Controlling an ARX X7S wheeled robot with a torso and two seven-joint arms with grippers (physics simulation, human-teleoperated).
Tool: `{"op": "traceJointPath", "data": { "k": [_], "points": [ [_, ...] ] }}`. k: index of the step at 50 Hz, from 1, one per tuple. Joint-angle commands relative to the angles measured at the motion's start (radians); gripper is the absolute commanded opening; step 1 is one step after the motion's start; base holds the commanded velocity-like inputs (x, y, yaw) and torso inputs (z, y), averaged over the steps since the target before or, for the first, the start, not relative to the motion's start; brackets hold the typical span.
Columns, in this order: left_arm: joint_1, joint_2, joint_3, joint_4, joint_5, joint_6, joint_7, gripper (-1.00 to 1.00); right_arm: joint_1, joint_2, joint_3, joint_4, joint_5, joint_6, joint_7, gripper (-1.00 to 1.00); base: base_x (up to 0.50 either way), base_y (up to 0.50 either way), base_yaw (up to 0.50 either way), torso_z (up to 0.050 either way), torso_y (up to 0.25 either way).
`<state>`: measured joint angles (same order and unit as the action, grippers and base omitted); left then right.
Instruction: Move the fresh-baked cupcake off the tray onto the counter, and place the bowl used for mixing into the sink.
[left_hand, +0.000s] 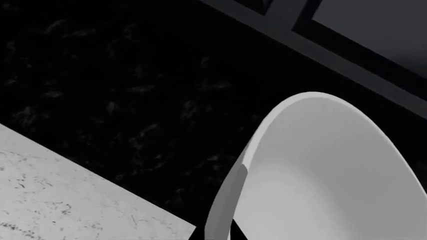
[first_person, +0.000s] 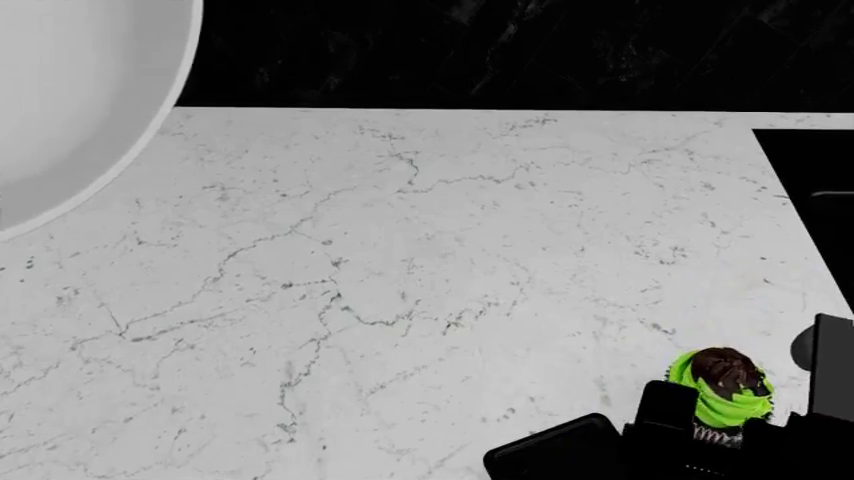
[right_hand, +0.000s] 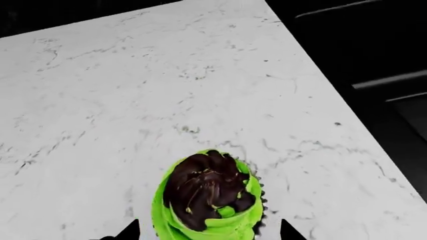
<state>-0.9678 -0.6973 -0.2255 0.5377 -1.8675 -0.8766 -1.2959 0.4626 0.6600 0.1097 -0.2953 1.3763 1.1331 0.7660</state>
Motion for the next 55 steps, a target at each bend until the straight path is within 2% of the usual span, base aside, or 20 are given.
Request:
{"op": "traceJointPath", "data": {
  "k": [1, 9, 15, 20, 25, 28, 31, 35, 37, 40, 47, 55],
  "points": [
    [-0.007, -0.001, 0.007, 0.004, -0.005, 0.016, -0.036, -1.00, 0.088, 0.088, 0.078, -0.159, 0.222, 0.067, 0.239, 1.00, 0.00, 0.00, 0.00, 0.000, 0.000],
    [-0.010, -0.003, 0.014, 0.010, -0.010, 0.020, -0.040, -1.00, 0.077, 0.169, 0.133, -0.299, 0.471, 0.041, 0.414, 1.00, 0.00, 0.00, 0.00, 0.000, 0.000],
    [-0.033, -0.011, 0.020, 0.009, -0.031, 0.027, -0.053, -1.00, 0.153, 0.297, 0.172, -0.416, 0.684, -0.048, 0.545, 1.00, 0.00, 0.00, 0.00, 0.000, 0.000],
    [-0.054, -0.032, 0.019, 0.020, -0.053, 0.029, -0.069, -1.00, 0.172, 0.403, 0.282, -0.532, 0.837, -0.134, 0.632, 1.00, 0.00, 0.00, 0.00, 0.000, 0.000],
    [-0.073, -0.045, 0.026, 0.042, -0.089, 0.033, -0.088, -1.00, 0.154, 0.436, 0.386, -0.629, 0.933, -0.182, 0.681, 1.00, 0.00, 0.00, 0.00, 0.000, 0.000],
    [-0.124, -0.073, 0.050, 0.080, -0.132, 0.013, -0.086, -1.00, 0.114, 0.402, 0.487, -0.675, 0.958, -0.167, 0.698, 1.00, 0.00, 0.00, 0.00, 0.000, 0.000],
    [-0.163, -0.086, 0.065, 0.098, -0.179, 0.035, -0.131, -1.00, 0.088, 0.358, 0.564, -0.685, 0.924, -0.092, 0.670, 1.00, 0.00, 0.00, 0.00, 0.000, 0.000],
    [-0.165, -0.087, 0.069, 0.104, -0.177, 0.036, -0.127, -1.00, 0.113, 0.349, 0.545, -0.699, 0.893, -0.091, 0.659, 1.00, 0.00, 0.00, 0.00, 0.000, 0.000],
    [-0.165, -0.088, 0.070, 0.102, -0.173, 0.036, -0.124, -1.00, 0.096, 0.301, 0.582, -0.692, 0.868, -0.043, 0.622, 1.00, 0.00, -0.50, 0.00, 0.000, 0.000],
    [-0.172, -0.087, 0.075, 0.114, -0.187, 0.046, -0.134, -1.00, 0.091, 0.289, 0.590, -0.683, 0.853, -0.028, 0.613, 1.00, 0.00, -0.50, 0.00, 0.000, 0.000],
    [-0.274, -0.105, 0.109, 0.177, -0.313, 0.106, -0.197, -1.00, 0.090, 0.281, 0.580, -0.670, 0.821, -0.026, 0.622, 1.00, 0.00, -0.50, 0.00, 0.000, 0.000],
    [-0.366, -0.113, 0.158, 0.207, -0.370, 0.152, -0.221, -1.00, 0.035, 0.253, 0.688, -0.655, 0.823, 0.024, 0.599, 1.00, 0.00, -0.50, 0.00, 0.000, 0.000]
  ]
}}
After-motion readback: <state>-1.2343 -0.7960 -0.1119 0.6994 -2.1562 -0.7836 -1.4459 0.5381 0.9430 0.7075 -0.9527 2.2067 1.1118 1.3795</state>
